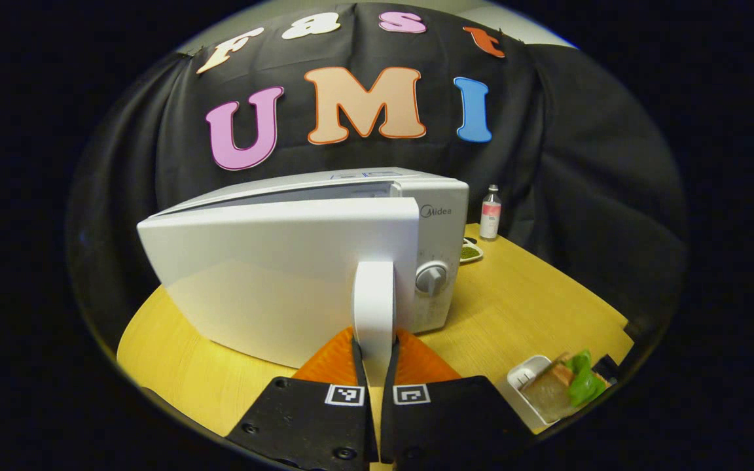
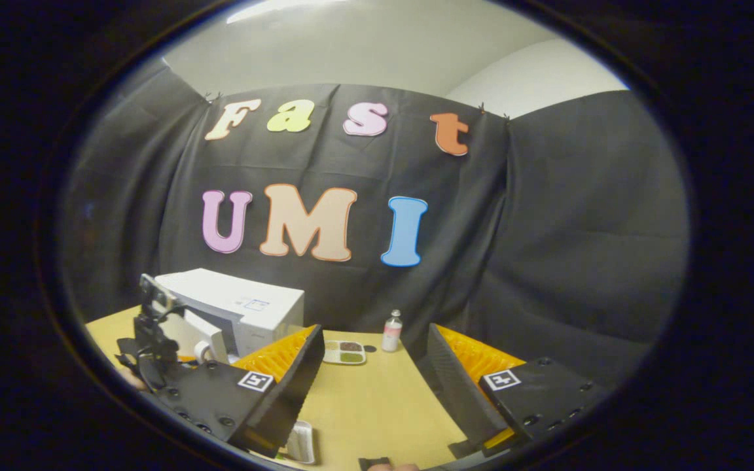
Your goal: Open the microwave oven with the left hand, put the food in, and close the microwave oven.
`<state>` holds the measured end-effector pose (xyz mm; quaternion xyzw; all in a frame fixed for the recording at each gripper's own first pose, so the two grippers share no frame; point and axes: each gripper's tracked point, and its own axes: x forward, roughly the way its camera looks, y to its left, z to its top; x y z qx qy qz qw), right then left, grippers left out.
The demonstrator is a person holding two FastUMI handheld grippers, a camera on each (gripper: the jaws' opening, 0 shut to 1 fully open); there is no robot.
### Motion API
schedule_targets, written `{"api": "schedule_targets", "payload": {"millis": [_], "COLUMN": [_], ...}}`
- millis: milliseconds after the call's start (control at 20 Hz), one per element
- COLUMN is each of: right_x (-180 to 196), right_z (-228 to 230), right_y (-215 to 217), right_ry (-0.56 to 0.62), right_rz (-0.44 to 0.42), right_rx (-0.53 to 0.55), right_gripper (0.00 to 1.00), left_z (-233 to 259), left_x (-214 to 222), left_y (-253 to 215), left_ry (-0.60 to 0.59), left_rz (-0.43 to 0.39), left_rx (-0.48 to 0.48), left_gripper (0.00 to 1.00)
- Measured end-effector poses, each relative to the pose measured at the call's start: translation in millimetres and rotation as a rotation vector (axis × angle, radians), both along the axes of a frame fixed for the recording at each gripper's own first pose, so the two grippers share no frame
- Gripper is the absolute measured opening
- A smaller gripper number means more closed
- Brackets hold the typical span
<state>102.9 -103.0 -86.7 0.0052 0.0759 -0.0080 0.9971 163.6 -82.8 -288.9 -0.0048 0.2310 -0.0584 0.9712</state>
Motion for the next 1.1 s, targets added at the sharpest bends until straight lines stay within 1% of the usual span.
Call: {"api": "schedule_targets", "payload": {"millis": [50,150,250,300,400,450,550,650,800,850,900,950,1050,1100], "right_x": [5,14,19,22,25,26,25,23,8,1,-5,-10,-20,-24], "right_z": [-2,-10,-15,-18,-27,-36,-39,-33,-38,-34,-31,-30,-37,-44], "right_y": [9,23,35,39,52,58,66,73,83,88,95,101,112,114], "right_ry": [0.002,0.004,0.007,0.008,0.028,0.06,0.087,0.086,0.099,0.091,0.084,0.079,0.099,0.112], "right_rz": [0.023,0.061,0.099,0.116,0.154,0.173,0.181,0.162,0.102,0.09,0.085,0.084,0.089,0.081], "right_rx": [0.028,0.062,0.083,0.096,0.107,0.103,0.121,0.13,0.081,0.068,0.056,0.048,0.06,0.073], "right_gripper": [0.98,0.98,0.98,0.97,0.97,0.97,0.97,0.97,0.96,0.96,1.0,0.97,0.97,1.0], "left_z": [-1,-2,0,-2,-3,-2,-4,-2,-4,-5,-4,-4,-3,-4], "left_x": [-25,-63,-98,-113,-135,-142,-156,-164,-170,-172,-173,-173,-176,-176], "left_y": [11,39,75,93,125,139,163,175,188,191,195,198,202,202], "left_ry": [0.04,0.08,0.114,0.133,0.151,0.16,0.173,0.167,0.171,0.177,0.171,0.171,0.171,0.165], "left_rz": [0.007,0.032,0.097,0.144,0.237,0.269,0.298,0.279,0.221,0.202,0.19,0.179,0.157,0.147], "left_rx": [-0.001,0.023,0.054,0.062,0.071,0.077,0.076,0.05,0.054,0.051,0.05,0.051,0.051,0.05], "left_gripper": [0.02,0.02,0.02,0.02,0.01,0.01,0.01,0.01,0.0,0.01,0.01,0.01,0.01,0.01]}}
